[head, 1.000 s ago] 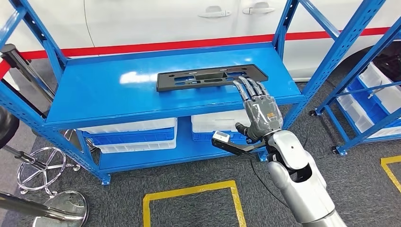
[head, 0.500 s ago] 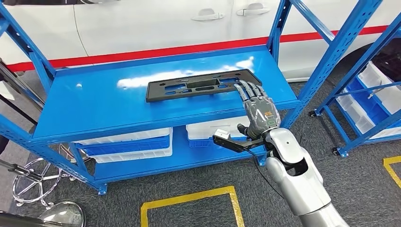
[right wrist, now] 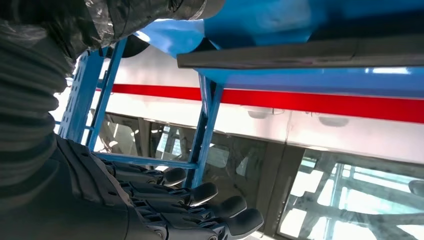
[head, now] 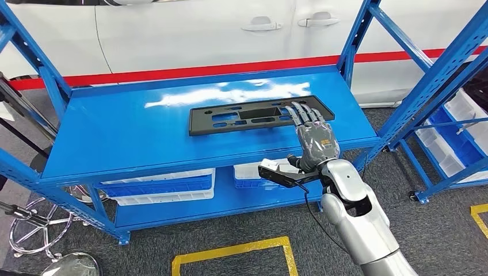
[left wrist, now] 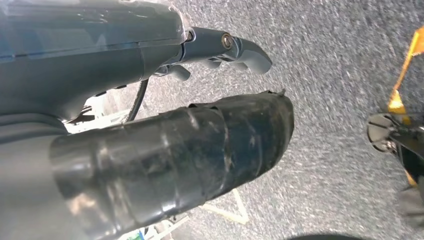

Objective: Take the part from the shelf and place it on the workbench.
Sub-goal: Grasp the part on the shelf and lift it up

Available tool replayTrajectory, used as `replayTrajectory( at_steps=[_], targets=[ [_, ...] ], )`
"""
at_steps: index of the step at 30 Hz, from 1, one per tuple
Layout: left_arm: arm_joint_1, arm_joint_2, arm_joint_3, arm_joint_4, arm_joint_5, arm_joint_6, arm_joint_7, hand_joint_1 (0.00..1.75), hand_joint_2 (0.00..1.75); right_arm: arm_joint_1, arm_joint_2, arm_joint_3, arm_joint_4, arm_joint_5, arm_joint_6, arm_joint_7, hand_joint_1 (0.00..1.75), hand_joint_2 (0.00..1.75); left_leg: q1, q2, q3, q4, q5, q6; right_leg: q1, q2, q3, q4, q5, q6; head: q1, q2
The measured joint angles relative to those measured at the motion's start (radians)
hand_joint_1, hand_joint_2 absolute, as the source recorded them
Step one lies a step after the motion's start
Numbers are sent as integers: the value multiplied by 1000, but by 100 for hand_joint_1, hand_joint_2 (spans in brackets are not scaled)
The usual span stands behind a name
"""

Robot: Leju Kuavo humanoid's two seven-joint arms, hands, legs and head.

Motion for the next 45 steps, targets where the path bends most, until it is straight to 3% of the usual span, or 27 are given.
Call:
replayTrajectory(
  at_steps=[2,4,6,8,10,11,12,13,15,16,17,19,21,23,25,27,28,30,31,32,34,37,39,41,42,43,45],
  targets=[
    [-1,-8,-3,0,5,3,5,0,0,2,1,-3,1,4,-1,0,0,175,0,0,11,-4,-13,-9,12,-2,23,-83,31,-15,2,0],
    [-4,-12,-6,0,8,5,7,0,0,6,3,-4,2,5,-1,1,0,175,-2,1,18,-3,-14,-21,15,-1,36,-103,24,-28,5,0],
    [-7,-13,-8,0,10,6,9,0,0,9,8,-6,2,6,-1,2,0,175,-2,2,20,22,-19,-29,9,1,59,-116,24,-37,4,0],
    [-9,-14,-12,0,15,8,9,0,0,10,13,-10,2,12,-1,3,0,175,0,2,-21,100,-53,-36,4,2,79,-125,16,-45,3,0],
    [-11,-14,-19,0,24,10,9,0,0,15,17,-13,3,20,0,3,0,175,2,2,-98,213,-99,-44,5,3,89,-124,4,-49,2,0],
    [-12,-14,-23,0,27,11,9,0,0,21,19,-14,5,23,0,3,0,175,3,2,-130,249,-107,-47,6,3,95,-122,-4,-48,2,0],
    [-12,-14,-27,0,30,12,7,0,0,26,20,-15,6,24,0,3,0,175,3,2,-148,254,-93,-50,5,4,102,-119,-12,-48,2,0],
    [-11,-14,-30,0,34,12,5,0,0,30,21,-17,8,26,0,2,0,175,4,3,-148,224,-57,-52,5,5,111,-115,-22,-46,2,0],
    [-4,-13,-39,0,42,12,0,0,0,35,22,-18,11,30,0,0,0,175,3,3,-123,112,38,-50,3,8,129,-110,-41,-41,2,0],
    [-2,-13,-45,0,48,11,-3,0,0,36,23,-19,14,32,0,-2,0,175,0,3,-112,65,61,-48,2,9,133,-108,-48,-37,2,0],
    [-1,-12,-50,0,53,11,-5,0,0,37,24,-19,17,34,1,-4,0,175,-3,3,-107,37,71,-41,2,9,133,-106,-52,-32,2,0],
    [-3,-11,-59,0,64,9,-8,0,0,41,25,-20,25,36,1,-8,0,175,-9,3,-105,20,62,-28,2,8,129,-105,-56,-23,3,0],
    [-5,-11,-68,0,71,8,-9,0,0,43,27,-22,29,38,0,-10,0,175,-4,4,-93,7,66,-16,2,6,126,-98,-68,-13,3,0],
    [-5,-12,-74,0,74,8,-9,0,0,40,28,-25,32,38,0,-12,0,175,1,6,-75,-6,63,-6,0,5,92,-31,-95,-3,4,0],
    [-6,-12,-77,0,82,8,-8,0,0,41,28,-26,37,39,1,-12,0,175,1,6,-60,-10,53,2,-6,3,13,101,-129,6,5,0],
    [-8,-11,-82,0,96,8,-8,0,0,44,28,-26,46,39,1,-13,0,175,1,4,-44,-9,40,4,-13,3,-51,175,-121,12,5,0],
    [-8,-11,-84,0,104,8,-7,0,0,45,28,-26,50,39,1,-14,0,175,2,3,-34,-9,32,2,-16,2,-55,156,-88,14,5,0],
    [-7,-11,-91,0,116,8,-6,0,0,43,28,-26,60,39,1,-17,0,175,2,2,-12,-9,14,-5,-18,0,-18,38,0,12,5,0],
    [-8,-11,-94,0,122,8,-5,0,0,41,29,-26,65,39,1,-18,0,175,1,2,-4,-8,6,-11,-16,-1,6,-19,28,10,5,0],
    [-8,-11,-96,0,126,7,-5,0,0,39,30,-26,71,39,1,-19,0,175,0,2,-1,-7,-1,-17,-13,-3,25,-60,35,6,5,0],
    [-11,-11,-100,0,135,7,-5,0,0,34,34,-26,85,39,0,-21,0,175,-1,2,0,-9,-7,-28,-6,-2,38,-86,21,-3,5,0],
    [-15,-11,-103,0,145,7,-5,0,0,29,40,-27,108,38,-2,-23,0,175,1,5,2,6,-26,-42,-10,0,57,-104,11,-20,4,0],
    [-15,-11,-104,1,148,7,-5,0,0,23,45,-28,121,38,-3,-25,0,175,3,5,-47,105,-69,-48,-10,0,73,-112,4,-32,3,0],
    [-15,-11,-105,0,151,7,-5,0,0,19,49,-28,137,38,-2,-26,0,175,3,5,-138,245,-109,-52,-7,-1,82,-112,-5,-39,2,0],
    [-14,-11,-106,0,153,8,-5,0,0,19,50,-28,147,38,-2,-26,0,175,3,5,-173,285,-106,-52,-5,0,87,-111,-10,-40,2,0],
    [-14,-11,-107,0,154,8,-5,0,0,18,51,-28,157,37,-2,-26,0,175,3,5,-189,287,-82,-52,-3,0,94,-111,-15,-40,2,0],
    [-11,-9,-111,1,156,8,-9,0,0,12,55,-28,183,37,-2,-27,0,175,3,5,-163,177,17,-46,-2,3,110,-109,-27,-38,2,0]
  ],
)
